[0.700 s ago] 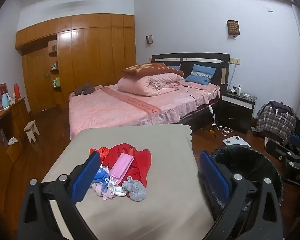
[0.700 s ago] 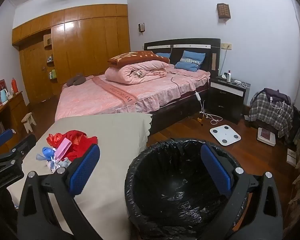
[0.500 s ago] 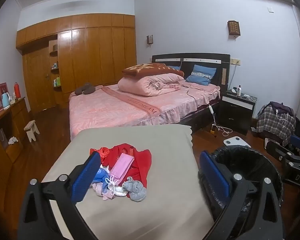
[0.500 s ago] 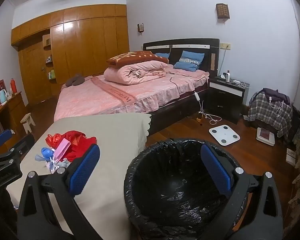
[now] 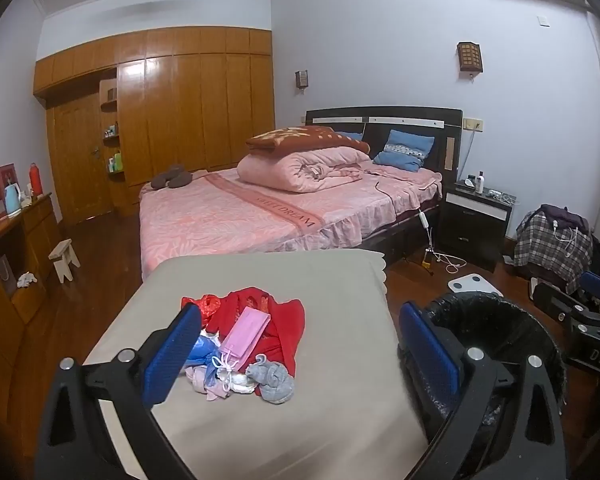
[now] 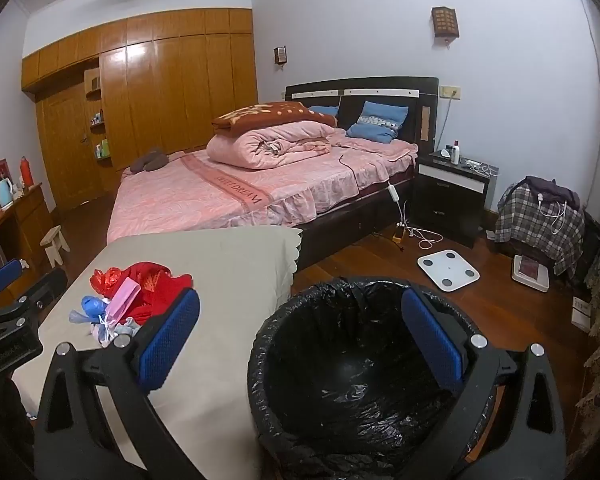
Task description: Collect trash
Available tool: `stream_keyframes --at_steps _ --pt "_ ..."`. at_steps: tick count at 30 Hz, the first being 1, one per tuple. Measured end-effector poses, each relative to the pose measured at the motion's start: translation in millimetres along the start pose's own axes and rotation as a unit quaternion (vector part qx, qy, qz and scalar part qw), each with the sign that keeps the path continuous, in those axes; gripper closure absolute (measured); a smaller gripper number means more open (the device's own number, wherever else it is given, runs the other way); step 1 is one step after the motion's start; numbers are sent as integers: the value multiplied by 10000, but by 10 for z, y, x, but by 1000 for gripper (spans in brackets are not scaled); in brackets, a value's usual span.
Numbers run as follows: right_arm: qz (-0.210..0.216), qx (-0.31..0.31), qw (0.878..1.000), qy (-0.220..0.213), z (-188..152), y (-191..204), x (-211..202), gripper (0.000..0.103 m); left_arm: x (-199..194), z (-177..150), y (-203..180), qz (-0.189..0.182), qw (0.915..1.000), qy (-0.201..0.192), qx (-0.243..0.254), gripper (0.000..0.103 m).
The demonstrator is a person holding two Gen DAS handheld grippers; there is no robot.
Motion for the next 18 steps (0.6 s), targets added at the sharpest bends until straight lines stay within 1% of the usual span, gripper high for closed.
stream_keyframes --at_steps 18 --pt "-6 20 10000 5 4 -4 -13 5 0 -1 1 4 10000 2 0 6"
Point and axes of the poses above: each gripper's, at about its wrist camera, not at the fingertips, and x roughly the way its jaws point, y to its left, z to its top, the point moved 2 cm from there along x, roughly the way its jaws point, and after that the axes turned 9 degrees about z, right-handed, at the moved point
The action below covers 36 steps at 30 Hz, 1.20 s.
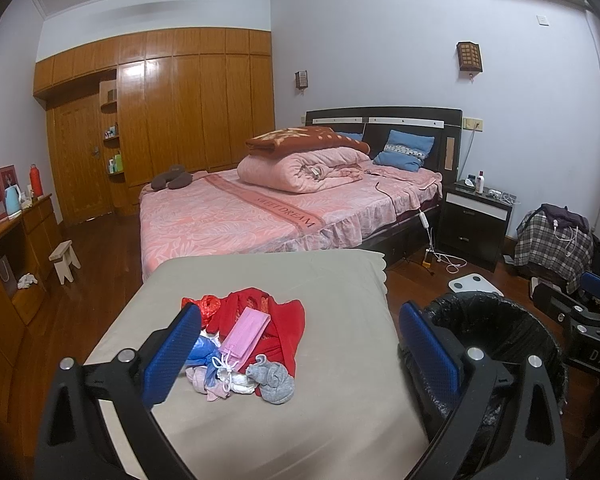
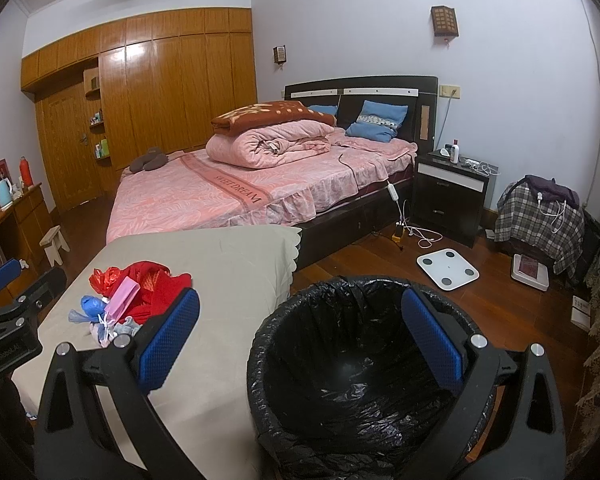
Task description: Collect trash
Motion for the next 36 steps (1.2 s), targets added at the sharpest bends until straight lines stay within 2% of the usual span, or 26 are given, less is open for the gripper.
stream_keyframes --at_steps 36 --pt "-4 -3 10000 44 -6 -57 -17 5 -1 0 0 -1 10000 -6 0 6"
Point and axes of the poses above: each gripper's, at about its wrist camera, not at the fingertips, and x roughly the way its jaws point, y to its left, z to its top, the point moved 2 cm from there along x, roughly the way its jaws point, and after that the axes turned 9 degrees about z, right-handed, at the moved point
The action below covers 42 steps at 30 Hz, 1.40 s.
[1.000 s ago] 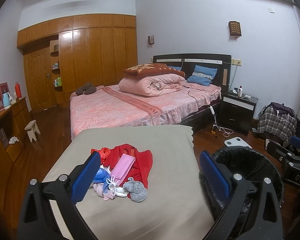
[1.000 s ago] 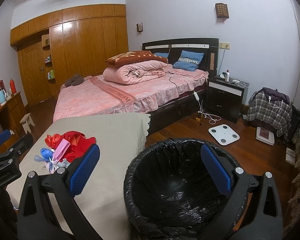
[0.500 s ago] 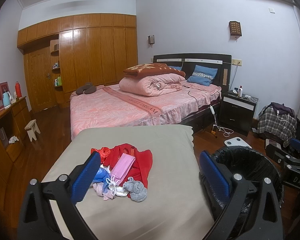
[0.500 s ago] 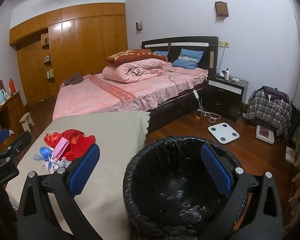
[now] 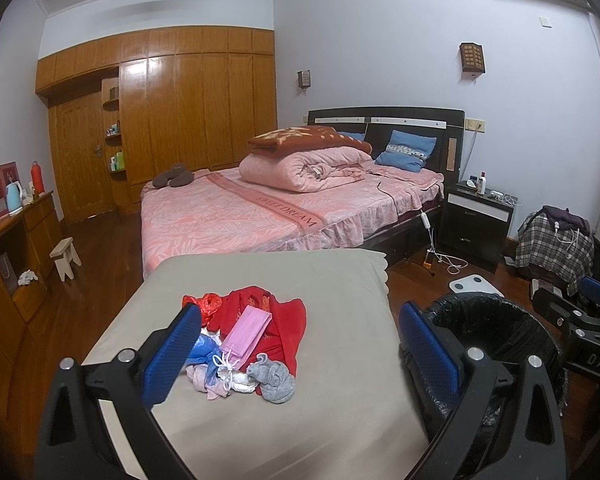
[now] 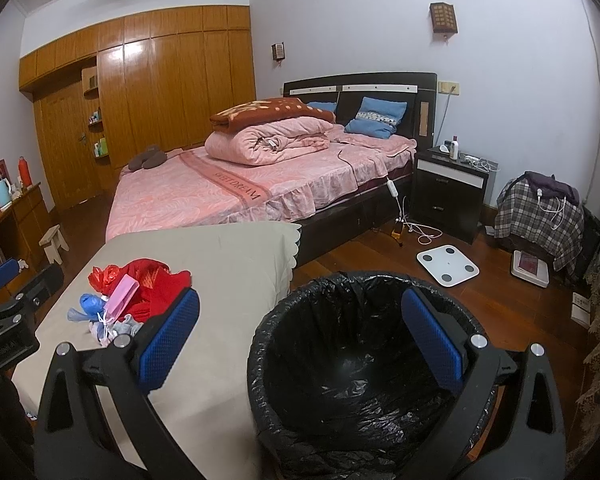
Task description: Collect trash
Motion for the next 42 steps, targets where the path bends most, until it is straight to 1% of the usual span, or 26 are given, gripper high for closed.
stream_keyframes --at_steps 9,10,11,18,23,24,27,31,33,34,37,41,42 --pt "3 3 10000 4 14 8 7 5 1 0 1 -4 10000 7 -4 6" --pt "4 3 10000 6 -29 -8 9 5 1 -1 1 -4 10000 9 -5 6" --pt "-10 7 10000 12 -87 6 66 5 48 26 39 -3 10000 15 -6 6" --pt "-7 1 10000 36 -104 35 90 5 63 9 62 -7 10000 24 -15 6" --pt "41 -6 10000 66 -82 128 195 5 65 -26 85 13 10000 32 -20 6" --pt "68 -18 9999 76 -91 153 224 5 168 -100 141 34 10000 30 -28 6" --pt "149 -72 9998 111 -82 264 375 5 287 -155 268 131 9999 30 -47 6" --pt "384 -30 9990 210 -101 460 646 5 524 -265 624 538 9985 104 -99 6" --pt "466 -93 9985 254 -129 587 799 5 666 -331 790 683 9974 200 -95 6" --pt "512 -126 9981 333 -151 666 905 5 764 -401 894 824 9962 284 -72 6" --pt "711 -203 9961 490 -242 902 1208 5 977 -541 1118 1010 9936 494 -82 6" --pt "906 -298 9929 717 -406 1155 1527 5 1204 -720 1324 1021 9921 716 -166 6" --pt "925 -355 9921 766 -448 1205 1578 5 1259 -780 1344 1042 9910 825 -147 6"
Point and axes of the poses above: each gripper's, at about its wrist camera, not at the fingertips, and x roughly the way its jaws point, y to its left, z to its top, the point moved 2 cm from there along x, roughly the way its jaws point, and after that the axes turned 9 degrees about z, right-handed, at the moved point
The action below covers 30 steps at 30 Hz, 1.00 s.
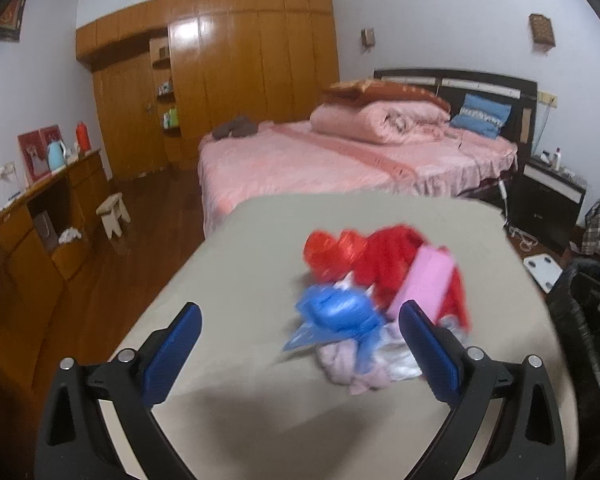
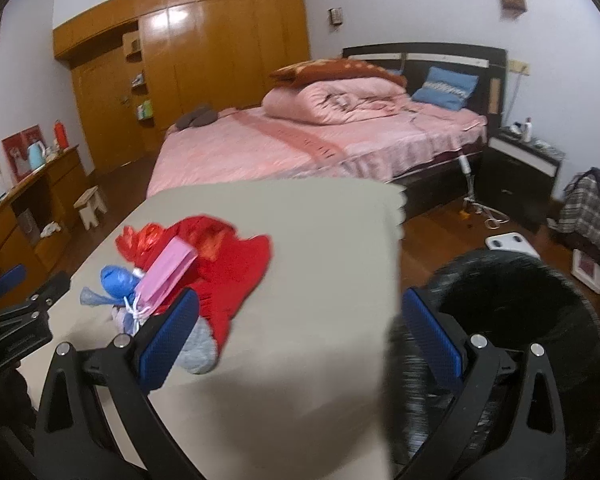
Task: Collect trash
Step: 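Reach the right gripper to the grey sock and close on it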
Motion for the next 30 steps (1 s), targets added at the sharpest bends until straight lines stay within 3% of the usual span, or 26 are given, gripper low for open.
stream_keyframes --at_steps 8,13,20,23,25,30 --pt "202 -399 9985 319 -251 339 462 7 232 -152 90 42 10000 79 19 7" --pt "391 -553 9963 538 -354 458 622 20 336 -214 127 -37 9999 127 39 8" --pt "521 -705 9916 947 -460 599 824 28 426 -309 197 -87 9996 280 -44 12" --pt "856 -635 9874 1170 -485 626 911 42 439 -333 195 -103 9995 304 -34 12" --pt "1126 -646 9839 1227 -487 664 910 63 436 -338 177 -147 9994 320 -24 14" --pt "1203 -648 9837 1170 -454 662 792 68 455 -313 117 -293 9989 379 -12 20"
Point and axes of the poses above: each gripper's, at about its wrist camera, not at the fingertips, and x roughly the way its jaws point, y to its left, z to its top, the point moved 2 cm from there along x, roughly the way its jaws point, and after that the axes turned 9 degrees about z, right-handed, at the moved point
